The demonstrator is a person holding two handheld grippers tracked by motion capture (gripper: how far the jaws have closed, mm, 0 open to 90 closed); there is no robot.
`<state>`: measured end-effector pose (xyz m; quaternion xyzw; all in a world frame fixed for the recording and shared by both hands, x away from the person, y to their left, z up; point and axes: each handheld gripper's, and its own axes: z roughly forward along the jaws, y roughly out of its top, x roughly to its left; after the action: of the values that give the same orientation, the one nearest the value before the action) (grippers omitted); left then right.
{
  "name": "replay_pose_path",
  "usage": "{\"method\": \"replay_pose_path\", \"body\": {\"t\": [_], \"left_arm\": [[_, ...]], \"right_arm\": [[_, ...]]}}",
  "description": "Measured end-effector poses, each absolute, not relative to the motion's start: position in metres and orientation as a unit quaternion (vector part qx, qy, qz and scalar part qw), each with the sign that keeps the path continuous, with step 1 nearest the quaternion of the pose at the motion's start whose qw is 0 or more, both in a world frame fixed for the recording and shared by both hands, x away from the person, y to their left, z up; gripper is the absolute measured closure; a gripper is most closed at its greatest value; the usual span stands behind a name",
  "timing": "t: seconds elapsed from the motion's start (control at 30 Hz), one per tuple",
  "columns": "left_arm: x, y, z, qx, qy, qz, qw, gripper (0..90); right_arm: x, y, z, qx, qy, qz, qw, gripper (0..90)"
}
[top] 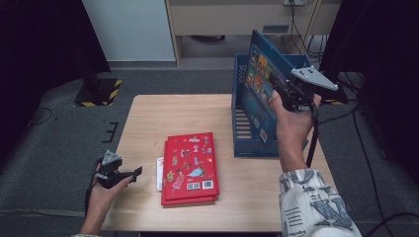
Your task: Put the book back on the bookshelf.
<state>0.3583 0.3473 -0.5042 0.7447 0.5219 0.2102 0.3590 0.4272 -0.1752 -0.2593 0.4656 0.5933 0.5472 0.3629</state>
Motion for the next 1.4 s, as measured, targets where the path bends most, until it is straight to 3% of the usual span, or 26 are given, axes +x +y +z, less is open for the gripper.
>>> {"method": "replay_pose_path", "body": {"t": [1.4], "left_arm": [[0.359, 0.347, -0.504, 0.746, 0.519, 0.212, 0.359, 7.2]], "right_arm": [[0.464, -0.148, -0.275, 0.478, 0.574, 0.527, 0.405, 83.4]]}}
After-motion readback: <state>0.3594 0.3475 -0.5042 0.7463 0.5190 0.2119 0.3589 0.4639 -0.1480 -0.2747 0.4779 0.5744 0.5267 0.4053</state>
